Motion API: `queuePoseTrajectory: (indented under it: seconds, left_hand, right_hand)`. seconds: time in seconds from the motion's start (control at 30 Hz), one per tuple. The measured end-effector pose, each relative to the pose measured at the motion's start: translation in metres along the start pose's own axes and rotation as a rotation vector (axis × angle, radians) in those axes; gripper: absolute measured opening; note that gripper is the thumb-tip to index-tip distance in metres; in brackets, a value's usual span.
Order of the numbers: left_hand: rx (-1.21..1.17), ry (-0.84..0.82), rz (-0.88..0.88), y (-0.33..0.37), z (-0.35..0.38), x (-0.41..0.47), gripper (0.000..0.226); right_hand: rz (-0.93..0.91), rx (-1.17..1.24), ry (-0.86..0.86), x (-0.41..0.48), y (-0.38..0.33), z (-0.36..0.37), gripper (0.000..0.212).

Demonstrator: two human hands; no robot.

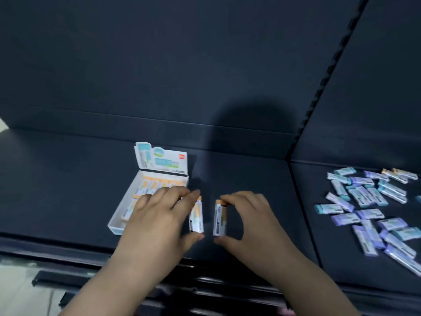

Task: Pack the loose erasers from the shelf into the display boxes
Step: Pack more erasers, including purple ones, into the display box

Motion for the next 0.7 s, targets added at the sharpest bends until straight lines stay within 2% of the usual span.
queuePoseTrajectory:
  seconds: [0.13,0.23,0.53,0.7]
  left_hand:
    - [-0.005,-0.011,-0.025,-0.066,-0.003,0.014,0.077]
    - [0.009,-0.053,0.026,-0.092,0.005,0.023,0.079]
    - [-0.032,-0.191,0.262,-0.091,0.031,0.036,0.081]
    - [-0.051,-0.283,0.279,-0.09,0.047,0.035,0.078]
  right_hand:
    - [0.053,-0.017,0.034,0.029,-0.02,0.027,0.066]
    - [0.124,-0.039,0.092,0.042,-0.025,0.039,0.066]
    - [0.237,-0.151,0.041,0.061,-0.039,0.062,0.066]
    - [0.219,-0.29,-0.071,0.073,-0.045,0.079,0.064]
Point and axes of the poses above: each hand's wrist, its own x-axis towards the middle knuckle, its own z-axis out of the palm, y = z × x, the point moved 10 cm from there along x, towards the middle knuckle, and after that the axes turned 9 degrees about -z, right-handed, at the moved point
